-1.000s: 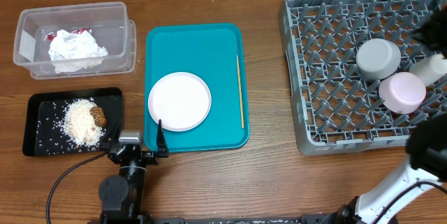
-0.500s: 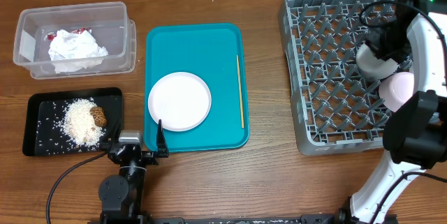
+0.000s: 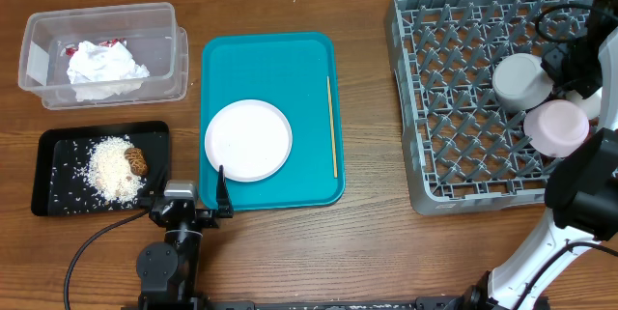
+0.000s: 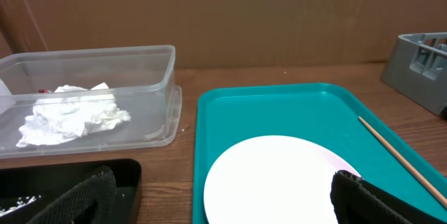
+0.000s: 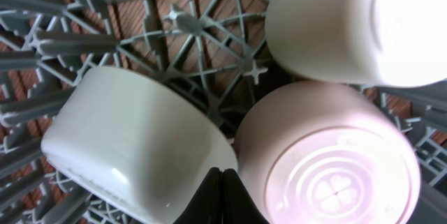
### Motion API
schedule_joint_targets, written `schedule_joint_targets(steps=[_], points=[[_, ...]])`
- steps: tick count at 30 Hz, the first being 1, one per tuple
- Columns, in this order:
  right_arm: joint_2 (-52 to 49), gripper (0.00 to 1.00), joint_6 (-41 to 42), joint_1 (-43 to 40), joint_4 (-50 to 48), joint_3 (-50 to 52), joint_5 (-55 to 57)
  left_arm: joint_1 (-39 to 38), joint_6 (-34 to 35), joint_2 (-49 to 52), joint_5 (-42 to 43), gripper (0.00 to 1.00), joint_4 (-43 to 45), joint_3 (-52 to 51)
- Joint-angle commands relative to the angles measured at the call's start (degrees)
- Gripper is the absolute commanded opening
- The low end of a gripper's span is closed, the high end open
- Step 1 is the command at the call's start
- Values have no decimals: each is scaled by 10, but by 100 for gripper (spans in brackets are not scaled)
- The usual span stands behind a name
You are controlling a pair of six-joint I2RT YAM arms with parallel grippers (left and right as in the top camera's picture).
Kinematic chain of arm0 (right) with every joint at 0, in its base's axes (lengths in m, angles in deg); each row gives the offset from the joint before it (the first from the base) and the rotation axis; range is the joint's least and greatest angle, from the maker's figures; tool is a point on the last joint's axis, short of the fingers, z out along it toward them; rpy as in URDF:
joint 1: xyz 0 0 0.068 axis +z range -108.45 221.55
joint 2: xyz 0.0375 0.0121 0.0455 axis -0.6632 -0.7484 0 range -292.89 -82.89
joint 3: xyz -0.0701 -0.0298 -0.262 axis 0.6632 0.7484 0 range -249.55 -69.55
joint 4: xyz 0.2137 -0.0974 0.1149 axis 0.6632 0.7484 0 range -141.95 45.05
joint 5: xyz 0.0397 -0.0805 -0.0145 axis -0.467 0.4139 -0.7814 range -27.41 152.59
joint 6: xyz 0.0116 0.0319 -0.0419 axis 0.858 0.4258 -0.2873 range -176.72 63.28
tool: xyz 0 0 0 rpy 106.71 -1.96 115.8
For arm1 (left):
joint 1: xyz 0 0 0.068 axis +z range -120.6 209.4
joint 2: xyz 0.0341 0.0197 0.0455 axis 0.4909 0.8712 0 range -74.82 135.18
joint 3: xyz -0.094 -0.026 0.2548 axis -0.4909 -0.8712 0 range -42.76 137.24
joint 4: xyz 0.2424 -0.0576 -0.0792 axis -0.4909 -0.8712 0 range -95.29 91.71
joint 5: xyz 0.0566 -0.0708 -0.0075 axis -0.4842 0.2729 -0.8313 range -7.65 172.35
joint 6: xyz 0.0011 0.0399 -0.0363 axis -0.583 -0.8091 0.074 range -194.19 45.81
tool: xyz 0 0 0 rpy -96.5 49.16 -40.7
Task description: Sort waste into correct bins and load items into the dishwasher
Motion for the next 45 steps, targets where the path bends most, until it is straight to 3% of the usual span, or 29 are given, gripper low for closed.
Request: schedule_joint_targets(steps=[1, 7, 27, 37, 43, 45], points=[[13, 4, 3, 10, -1, -28, -27, 4, 3, -7, -5, 100, 2, -4], [28, 4, -75, 40, -23, -30, -96, 4, 3, -7, -5, 100, 2, -4], [-21, 4, -16, 33, -18, -30, 46, 4, 3, -7, -5, 100, 2, -4], [-19, 4, 0, 20, 37, -88, 55, 4, 3, -7, -5, 100, 2, -4], [20, 4, -3, 38, 69, -143, -47, 4, 3, -7, -5, 100, 2, -4], [46, 4, -59, 57, 61, -149, -156, 4, 3, -7, -5, 100, 2, -4]])
